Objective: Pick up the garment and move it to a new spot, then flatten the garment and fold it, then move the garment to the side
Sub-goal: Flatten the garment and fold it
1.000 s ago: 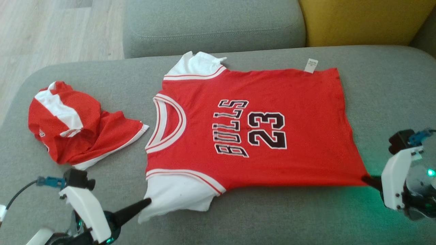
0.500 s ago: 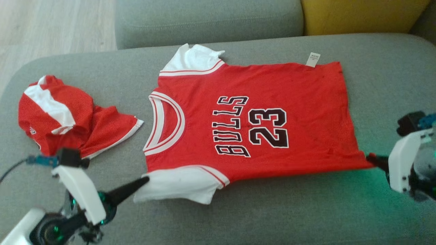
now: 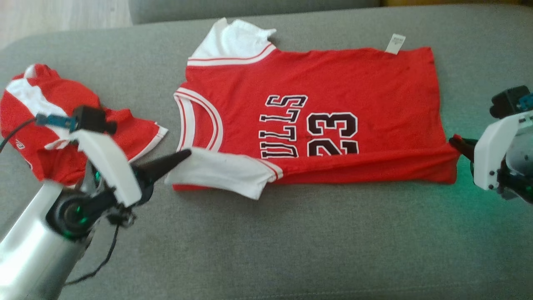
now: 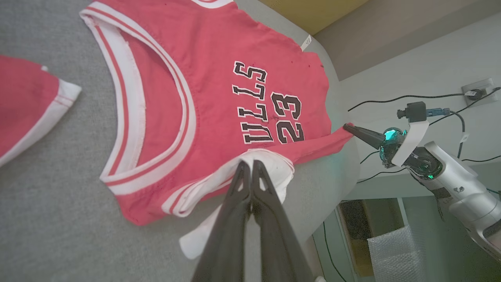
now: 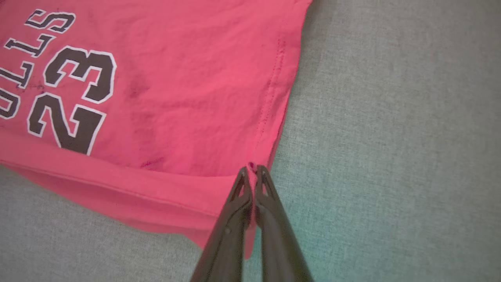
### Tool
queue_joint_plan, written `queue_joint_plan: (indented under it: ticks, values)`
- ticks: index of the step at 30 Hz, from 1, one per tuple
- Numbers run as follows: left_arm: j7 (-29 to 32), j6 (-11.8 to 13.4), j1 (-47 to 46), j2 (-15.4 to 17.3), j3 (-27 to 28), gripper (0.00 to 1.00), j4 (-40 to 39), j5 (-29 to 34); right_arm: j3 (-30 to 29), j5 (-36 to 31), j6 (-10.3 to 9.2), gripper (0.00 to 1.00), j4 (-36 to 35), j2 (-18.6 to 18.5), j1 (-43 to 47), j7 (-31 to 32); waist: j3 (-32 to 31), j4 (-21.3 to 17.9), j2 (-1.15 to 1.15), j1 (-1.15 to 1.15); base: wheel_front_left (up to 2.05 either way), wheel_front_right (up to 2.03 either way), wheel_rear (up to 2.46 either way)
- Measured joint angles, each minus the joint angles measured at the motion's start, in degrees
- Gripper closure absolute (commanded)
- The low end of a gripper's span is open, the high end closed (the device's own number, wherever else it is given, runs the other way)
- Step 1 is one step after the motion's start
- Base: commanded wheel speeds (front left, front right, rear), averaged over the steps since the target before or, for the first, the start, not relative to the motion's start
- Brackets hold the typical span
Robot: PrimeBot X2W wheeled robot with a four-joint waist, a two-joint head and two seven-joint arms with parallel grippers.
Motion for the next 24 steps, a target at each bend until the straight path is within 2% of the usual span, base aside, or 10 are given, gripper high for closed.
queue_joint_plan:
  ticks: [8,14,15,16,17,19,24]
  values:
    - [-0.6,0.0,-8.1,-4.6,-1.3,1.0,7.9,3.4,1.0,0.0,0.0,1.0,2.9,2.7,-3.5,-1.6,4.1,-0.6,0.0,0.0,0.0,0.0,0.0]
    - [-2.5,0.0,-11.4,-6.6,-0.9,1.0,12.4,4.0,1.7,0.6,0.0,1.0,3.5,3.0,-5.7,-3.4,6.1,-1.1,0.0,0.01,0.0,0.0,0.0]
    - [-3.0,0.0,-11.8,-6.6,-0.9,1.0,13.0,4.4,1.8,0.7,0.0,0.84,4.0,3.1,-6.1,-4.0,6.4,-1.2,0.0,0.01,0.0,0.0,0.0]
    - [-3.8,0.0,-12.2,-6.8,-0.7,1.0,13.9,5.0,1.8,0.7,0.0,0.26,4.4,3.2,-6.3,-5.1,6.5,-1.2,0.0,0.01,0.0,0.0,0.0]
    - [-4.7,0.0,-12.5,-7.0,-0.3,0.9,14.9,5.4,1.7,0.7,0.0,0.0,4.8,3.4,-6.5,-6.4,6.7,-1.3,0.0,0.01,0.0,0.0,0.0]
    - [-6.6,0.1,-13.1,-7.5,0.3,0.0,16.7,6.4,0.5,2.0,0.0,0.0,6.5,4.3,-6.7,-8.3,6.9,-1.5,0.0,0.01,0.0,0.0,0.0]
    - [-12.4,0.4,-14.0,-9.7,1.6,0.0,19.3,7.4,0.6,2.5,0.0,0.0,8.6,5.7,-6.8,-11.3,6.5,-1.6,0.0,0.0,0.0,0.0,0.0]
